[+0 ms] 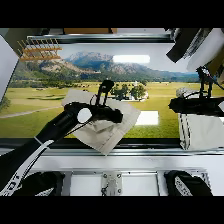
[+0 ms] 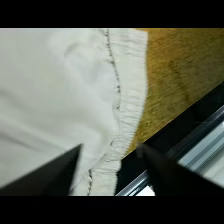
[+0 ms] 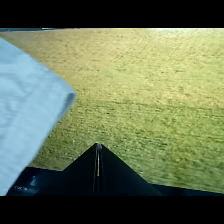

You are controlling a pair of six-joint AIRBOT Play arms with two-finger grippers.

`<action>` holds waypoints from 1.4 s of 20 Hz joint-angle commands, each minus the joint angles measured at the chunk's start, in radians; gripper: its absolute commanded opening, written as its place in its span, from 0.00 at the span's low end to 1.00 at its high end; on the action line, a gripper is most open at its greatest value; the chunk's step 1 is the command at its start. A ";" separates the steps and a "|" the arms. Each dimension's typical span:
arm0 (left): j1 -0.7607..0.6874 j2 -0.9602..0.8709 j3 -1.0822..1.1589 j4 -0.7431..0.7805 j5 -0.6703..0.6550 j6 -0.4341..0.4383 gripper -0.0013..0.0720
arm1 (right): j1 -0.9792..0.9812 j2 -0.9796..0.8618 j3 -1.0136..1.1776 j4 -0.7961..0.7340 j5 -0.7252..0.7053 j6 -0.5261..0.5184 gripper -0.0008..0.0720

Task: Fold the clothes and pants, and hang the long-sleeved shirts on hangers.

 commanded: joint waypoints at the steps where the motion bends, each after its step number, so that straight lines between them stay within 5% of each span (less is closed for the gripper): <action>1: 0.001 -0.074 0.133 -0.015 -0.011 -0.011 0.99 | 0.001 0.000 0.000 0.000 0.000 0.000 0.04; 13: 0.849 -0.370 0.307 -0.018 -0.325 -0.005 0.99 | 0.001 0.000 0.000 0.001 0.000 0.000 0.04; 19: 0.937 -0.530 0.308 -0.018 -0.344 -0.005 0.99 | 0.001 0.000 0.000 0.001 0.000 0.000 0.04; 25: 0.869 -0.566 0.308 -0.019 -0.298 -0.004 0.99 | 0.001 -0.002 0.000 0.008 0.000 0.000 0.04; 26: 0.855 -0.560 0.308 -0.019 -0.274 -0.004 0.79 | 0.001 -0.008 0.000 0.008 0.000 0.001 0.04; 28: 0.834 -0.539 0.308 -0.019 -0.229 -0.004 0.13 | 0.001 -0.039 0.000 0.008 0.000 0.001 0.05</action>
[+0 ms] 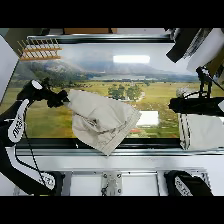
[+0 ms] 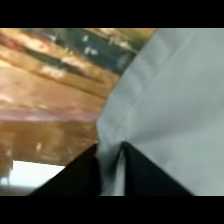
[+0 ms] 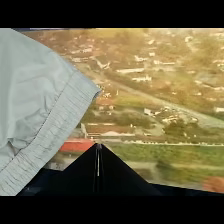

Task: Fold the clothes and pants, and hang the long-sleeved shirts on hangers.

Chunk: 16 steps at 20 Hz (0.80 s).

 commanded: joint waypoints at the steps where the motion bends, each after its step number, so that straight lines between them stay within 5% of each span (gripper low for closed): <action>1: -0.031 0.026 0.002 0.006 0.076 0.002 0.02 | 0.001 -0.051 0.000 0.001 0.000 0.001 0.05; 2: -0.035 0.040 0.002 0.008 0.087 0.004 0.02 | 0.001 -0.088 0.000 0.001 0.000 0.001 0.14; 4: -0.035 0.069 0.002 0.008 0.099 0.008 0.02 | 0.001 -0.181 -0.008 0.001 -0.020 0.000 0.86; 7: -0.036 0.099 0.002 0.008 0.098 0.008 0.02 | 0.002 -0.364 -0.014 0.036 -0.105 -0.025 0.89; 12: -0.036 0.102 0.002 0.008 0.080 0.008 0.02 | 0.021 -0.647 0.001 0.357 -0.187 -0.245 0.87; 16: -0.036 0.102 0.002 0.007 0.080 0.007 0.02 | 0.107 -0.757 0.075 0.375 -0.187 -0.257 0.83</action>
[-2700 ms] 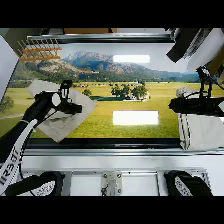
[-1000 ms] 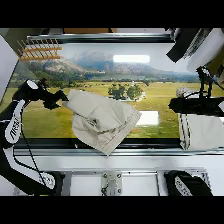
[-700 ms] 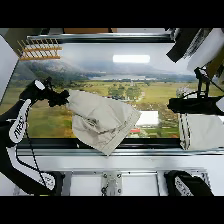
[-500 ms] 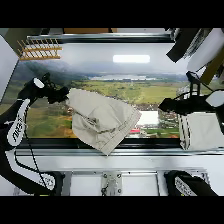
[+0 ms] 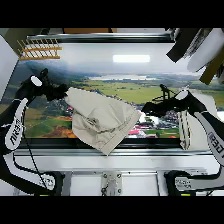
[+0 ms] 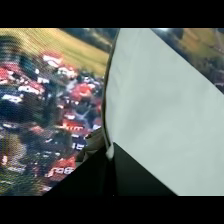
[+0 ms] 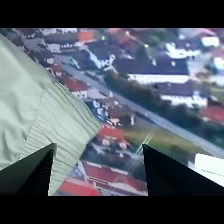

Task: Fold the clothes and pants, and hang the long-sleeved shirts on hangers.

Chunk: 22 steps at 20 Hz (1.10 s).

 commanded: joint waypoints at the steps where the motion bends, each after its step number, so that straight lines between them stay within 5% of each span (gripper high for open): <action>1: -0.001 0.002 0.000 0.000 -0.002 -0.001 0.02 | 0.071 -0.111 0.062 0.064 -0.013 -0.045 0.83; 5: -0.001 0.002 0.000 0.000 -0.002 -0.001 0.02 | 0.131 -0.165 0.114 0.064 -0.009 -0.047 0.76; 7: 0.000 0.005 0.001 -0.001 -0.016 -0.001 0.02 | 0.140 -0.163 0.126 0.064 -0.004 -0.089 0.10; 8: 0.000 0.016 0.001 0.000 -0.021 -0.001 0.02 | 0.140 -0.154 0.138 0.063 0.003 -0.094 0.04; 15: -0.001 0.377 0.237 0.007 0.042 0.045 0.02 | 0.111 0.142 0.554 -0.087 0.218 -0.082 0.04; 22: -0.001 0.767 0.438 0.008 0.011 0.045 0.02 | 0.111 0.514 0.754 -0.087 0.225 -0.012 0.04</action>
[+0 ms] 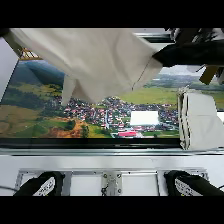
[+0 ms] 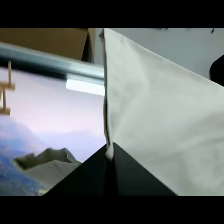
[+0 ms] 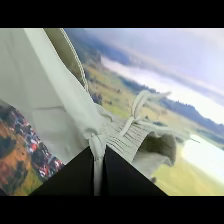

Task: Fold the clothes and pants, and hang the long-sleeved shirts on hangers.

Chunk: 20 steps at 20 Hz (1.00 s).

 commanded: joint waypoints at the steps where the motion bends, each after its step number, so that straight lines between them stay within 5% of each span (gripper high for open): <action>1: 0.000 0.192 0.040 0.001 -0.007 0.003 0.02 | -0.001 0.180 0.054 -0.007 0.009 0.060 0.04; 7: 0.000 0.417 -0.114 0.001 0.062 0.003 0.02 | -0.001 0.295 0.054 -0.019 0.060 0.213 0.04; 11: 0.000 0.410 -0.217 -0.003 0.050 0.003 0.02 | 0.000 0.272 0.053 -0.133 0.168 0.409 0.04; 16: -0.097 0.090 -0.266 -0.007 0.025 0.004 0.02 | 0.000 0.055 0.022 -0.285 0.286 0.464 0.04; 20: -0.215 -0.328 -0.084 0.001 0.094 0.071 0.02 | -0.001 -0.222 0.018 -0.390 0.204 0.438 0.04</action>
